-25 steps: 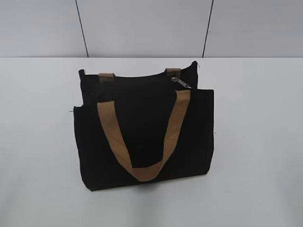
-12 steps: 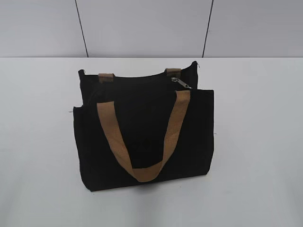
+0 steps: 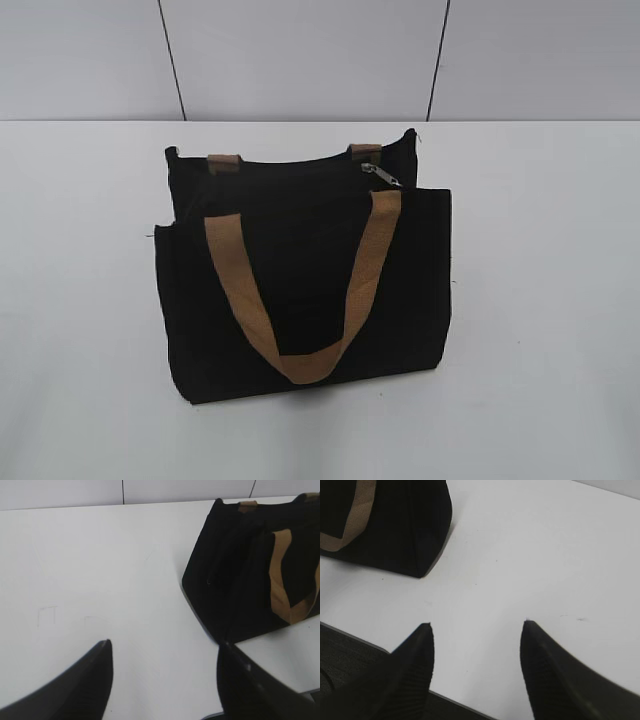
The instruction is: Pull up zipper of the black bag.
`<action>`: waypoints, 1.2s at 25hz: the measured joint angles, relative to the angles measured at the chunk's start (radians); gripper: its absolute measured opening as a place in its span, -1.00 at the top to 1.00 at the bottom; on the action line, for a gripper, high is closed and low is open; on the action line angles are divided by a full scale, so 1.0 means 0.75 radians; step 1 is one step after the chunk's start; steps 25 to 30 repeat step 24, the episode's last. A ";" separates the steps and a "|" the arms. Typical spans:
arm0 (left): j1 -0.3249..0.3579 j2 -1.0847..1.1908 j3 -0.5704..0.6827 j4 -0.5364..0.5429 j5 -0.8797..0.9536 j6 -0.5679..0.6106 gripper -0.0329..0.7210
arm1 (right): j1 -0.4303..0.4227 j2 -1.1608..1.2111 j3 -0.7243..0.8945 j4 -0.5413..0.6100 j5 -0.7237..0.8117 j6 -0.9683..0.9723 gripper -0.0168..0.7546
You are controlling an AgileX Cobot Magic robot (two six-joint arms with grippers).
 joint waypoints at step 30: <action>0.000 0.000 0.000 0.000 0.000 0.000 -0.38 | -0.514 0.000 0.000 0.001 0.000 0.001 -0.17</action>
